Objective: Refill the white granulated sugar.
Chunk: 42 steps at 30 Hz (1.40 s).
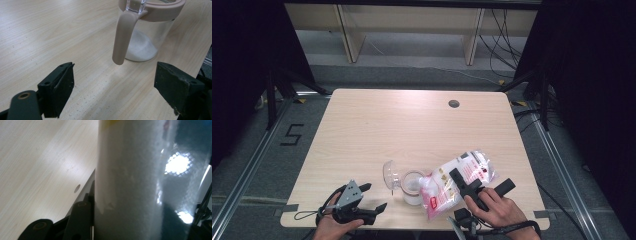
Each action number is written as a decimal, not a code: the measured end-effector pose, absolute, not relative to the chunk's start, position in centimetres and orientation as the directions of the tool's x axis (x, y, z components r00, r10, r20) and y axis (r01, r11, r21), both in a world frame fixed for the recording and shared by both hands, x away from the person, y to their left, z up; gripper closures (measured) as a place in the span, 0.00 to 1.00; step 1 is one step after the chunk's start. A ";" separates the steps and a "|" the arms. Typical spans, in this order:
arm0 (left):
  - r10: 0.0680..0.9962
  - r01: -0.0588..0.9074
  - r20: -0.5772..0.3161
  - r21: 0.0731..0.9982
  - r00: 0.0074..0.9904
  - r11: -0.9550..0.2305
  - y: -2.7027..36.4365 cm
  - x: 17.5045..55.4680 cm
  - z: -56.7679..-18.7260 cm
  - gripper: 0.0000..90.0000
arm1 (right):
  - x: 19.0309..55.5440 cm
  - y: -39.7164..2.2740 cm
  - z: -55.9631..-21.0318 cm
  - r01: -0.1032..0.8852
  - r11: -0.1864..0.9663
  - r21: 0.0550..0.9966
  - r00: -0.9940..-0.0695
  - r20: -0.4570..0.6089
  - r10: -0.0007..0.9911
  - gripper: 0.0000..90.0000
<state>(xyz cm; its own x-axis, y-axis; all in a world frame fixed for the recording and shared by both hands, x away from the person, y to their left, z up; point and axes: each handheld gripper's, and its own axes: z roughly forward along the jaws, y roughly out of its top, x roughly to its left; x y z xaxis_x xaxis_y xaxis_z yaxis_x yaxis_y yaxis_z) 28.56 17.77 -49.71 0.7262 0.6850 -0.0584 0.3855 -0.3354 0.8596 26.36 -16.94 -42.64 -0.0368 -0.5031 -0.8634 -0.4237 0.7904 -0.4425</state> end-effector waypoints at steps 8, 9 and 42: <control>0.674 0.367 -0.037 0.860 0.738 -0.355 17.9 28.7 -49.7 0.18 | 26.5 -17.0 -42.4 -0.421 0.795 -0.437 -0.039 -0.867 -0.497 0.73; 0.675 0.368 -0.038 0.860 0.737 -0.354 17.9 28.7 -49.7 0.18 | 26.6 -17.0 -42.4 -0.426 0.787 -0.446 -0.035 -0.862 -0.507 0.73; 0.688 0.389 -0.065 0.861 0.723 -0.328 17.8 28.5 -49.7 0.18 | 26.2 -16.9 -42.3 -0.426 0.790 -0.440 -0.038 -0.864 -0.502 0.74</control>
<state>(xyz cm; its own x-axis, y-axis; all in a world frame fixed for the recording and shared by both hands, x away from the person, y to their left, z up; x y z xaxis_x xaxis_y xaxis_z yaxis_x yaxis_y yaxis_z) 28.54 17.75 -49.73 0.7230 0.6878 -0.0650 0.3895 -0.3281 0.8606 26.22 -16.92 -42.35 -0.0381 -0.5017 -0.8642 -0.4260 0.7905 -0.4401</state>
